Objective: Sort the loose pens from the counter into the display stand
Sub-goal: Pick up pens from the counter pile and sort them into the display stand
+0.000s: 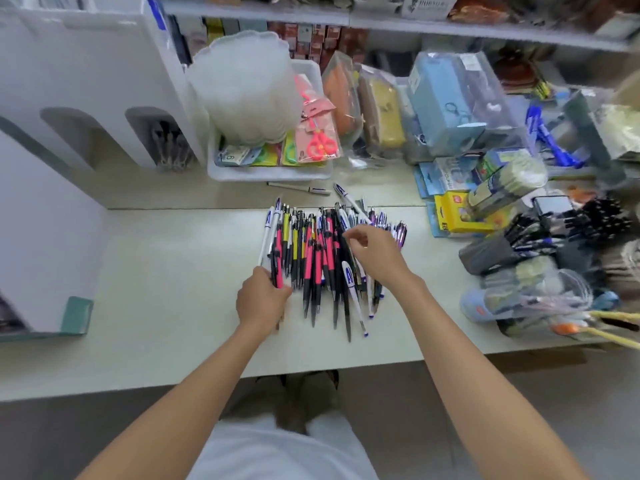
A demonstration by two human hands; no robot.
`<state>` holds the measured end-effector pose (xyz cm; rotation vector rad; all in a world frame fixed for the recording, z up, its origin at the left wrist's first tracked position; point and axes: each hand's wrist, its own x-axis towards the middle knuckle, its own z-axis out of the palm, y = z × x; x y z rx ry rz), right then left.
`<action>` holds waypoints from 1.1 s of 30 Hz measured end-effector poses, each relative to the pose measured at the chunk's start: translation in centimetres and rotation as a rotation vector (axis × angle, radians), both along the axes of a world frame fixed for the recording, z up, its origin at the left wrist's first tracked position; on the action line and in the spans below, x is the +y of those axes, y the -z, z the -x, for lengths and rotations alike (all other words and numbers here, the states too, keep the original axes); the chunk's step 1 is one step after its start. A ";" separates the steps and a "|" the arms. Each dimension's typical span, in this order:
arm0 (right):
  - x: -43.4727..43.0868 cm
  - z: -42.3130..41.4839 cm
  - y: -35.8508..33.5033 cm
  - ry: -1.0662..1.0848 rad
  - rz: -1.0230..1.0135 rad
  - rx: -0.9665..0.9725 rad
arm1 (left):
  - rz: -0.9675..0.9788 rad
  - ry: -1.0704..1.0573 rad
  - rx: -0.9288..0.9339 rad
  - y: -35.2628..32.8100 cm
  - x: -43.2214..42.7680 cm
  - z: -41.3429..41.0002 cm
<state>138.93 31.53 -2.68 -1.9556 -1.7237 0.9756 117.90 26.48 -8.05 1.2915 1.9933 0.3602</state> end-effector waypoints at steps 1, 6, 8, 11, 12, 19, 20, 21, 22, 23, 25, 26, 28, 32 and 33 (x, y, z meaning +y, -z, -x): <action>0.4 -0.1 0.1 -0.015 -0.004 0.014 | -0.004 -0.037 -0.028 0.1 0.2 0.0; 1.8 -1.1 0.5 0.014 -0.078 0.084 | -0.238 -0.229 -0.109 -0.2 3.9 2.0; 2.2 -1.3 1.1 0.023 -0.098 0.079 | -0.245 -0.300 -0.134 0.1 6.4 2.0; 2.2 -1.2 2.5 0.005 -0.098 0.066 | -0.159 -0.191 -0.094 1.2 8.7 0.4; 2.1 -1.2 2.9 0.009 -0.107 0.065 | -0.095 -0.150 -0.062 1.5 8.9 -0.3; 1.5 -0.9 5.4 -0.124 -0.064 -0.062 | 0.023 -0.130 0.012 1.4 7.2 -4.6; 1.4 -0.9 5.8 -0.139 -0.054 -0.067 | 0.022 -0.151 0.014 1.5 7.2 -4.9; 1.4 -0.8 6.2 -0.147 -0.053 -0.080 | 0.022 -0.163 0.019 1.6 7.2 -5.1; 1.3 -0.8 6.6 -0.153 -0.056 -0.100 | 0.012 -0.173 0.027 1.6 7.3 -5.2; 1.3 -0.7 7.0 -0.156 -0.056 -0.124 | 0.003 -0.177 0.032 1.5 7.2 -5.3; 1.3 -0.6 7.5 -0.157 -0.059 -0.162 | -0.002 -0.191 0.019 1.2 7.3 -5.2; 1.3 -0.5 7.5 -0.154 -0.061 -0.171 | 0.010 -0.208 0.001 1.1 7.4 -5.1; 1.3 -0.4 7.6 -0.149 -0.070 -0.189 | 0.025 -0.231 -0.030 0.8 7.6 -4.8; 1.3 -0.3 7.9 -0.149 -0.082 -0.227 | -0.044 -0.206 0.028 0.6 7.0 -4.7; 1.3 -0.3 8.0 -0.147 -0.084 -0.236 | -0.060 -0.194 0.056 0.6 6.8 -4.6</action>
